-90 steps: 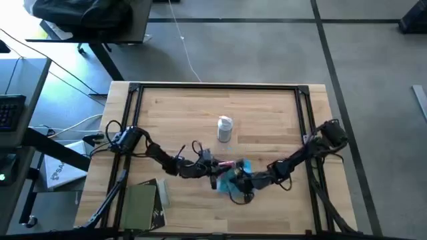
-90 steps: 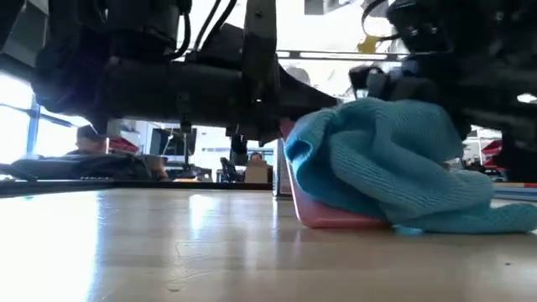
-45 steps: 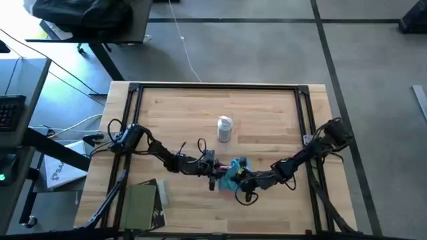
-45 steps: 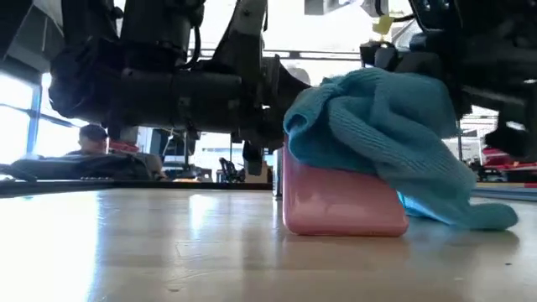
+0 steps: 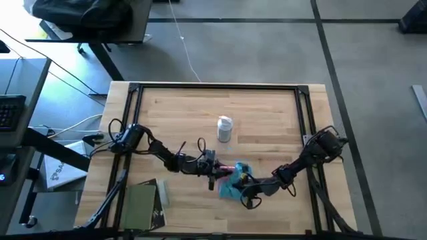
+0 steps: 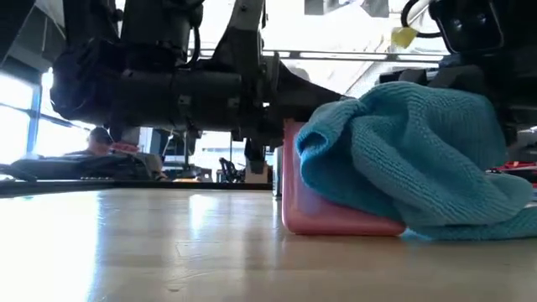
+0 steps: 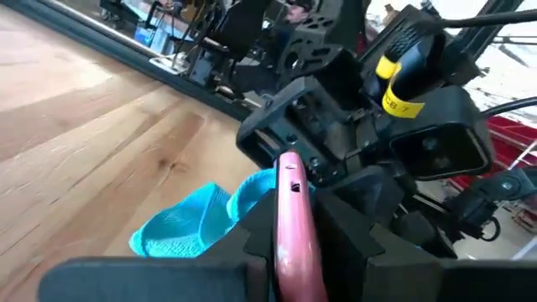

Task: Apply microfiber cloth
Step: Wipe the pink cellphone with a blue microfiber cloth

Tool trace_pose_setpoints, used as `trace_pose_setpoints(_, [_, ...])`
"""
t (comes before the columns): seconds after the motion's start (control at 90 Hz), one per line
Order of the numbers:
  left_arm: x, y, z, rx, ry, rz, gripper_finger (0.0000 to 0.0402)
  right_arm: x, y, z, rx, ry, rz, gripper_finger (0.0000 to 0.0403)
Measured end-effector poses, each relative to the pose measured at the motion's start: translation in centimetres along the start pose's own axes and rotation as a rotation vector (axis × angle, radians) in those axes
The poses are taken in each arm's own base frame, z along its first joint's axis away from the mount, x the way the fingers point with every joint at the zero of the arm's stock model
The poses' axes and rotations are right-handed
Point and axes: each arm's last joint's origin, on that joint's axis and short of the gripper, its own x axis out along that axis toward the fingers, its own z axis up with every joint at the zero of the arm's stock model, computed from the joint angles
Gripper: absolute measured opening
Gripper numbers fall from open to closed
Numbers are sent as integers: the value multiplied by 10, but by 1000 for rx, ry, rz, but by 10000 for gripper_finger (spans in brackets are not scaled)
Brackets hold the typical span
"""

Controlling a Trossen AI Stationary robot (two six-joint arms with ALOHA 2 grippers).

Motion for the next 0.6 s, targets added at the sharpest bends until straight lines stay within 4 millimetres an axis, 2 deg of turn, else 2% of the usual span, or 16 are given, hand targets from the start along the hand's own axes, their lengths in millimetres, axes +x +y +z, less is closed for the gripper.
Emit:
trace_pose_setpoints(0.178, [0, 0, 0, -3, 12, -25, 41, -10, -14, 12, -96, -55, -176, 0])
trace_pose_setpoints(0.289, [0, 0, 1, -13, 11, -32, 41, -23, -26, 13, -127, -76, -204, 0])
trace_pose_setpoints(0.378, [0, -1, 2, -28, -1, -33, 41, -32, -34, 11, -78, -84, -208, 0])
trace_pose_setpoints(0.5, [0, -1, 3, -33, -24, -28, 41, -34, -33, 9, -14, -88, -178, 0])
trace_pose_setpoints(0.6, [0, 0, 4, -53, -29, -27, 41, -27, -26, 9, -9, -68, -131, 0])
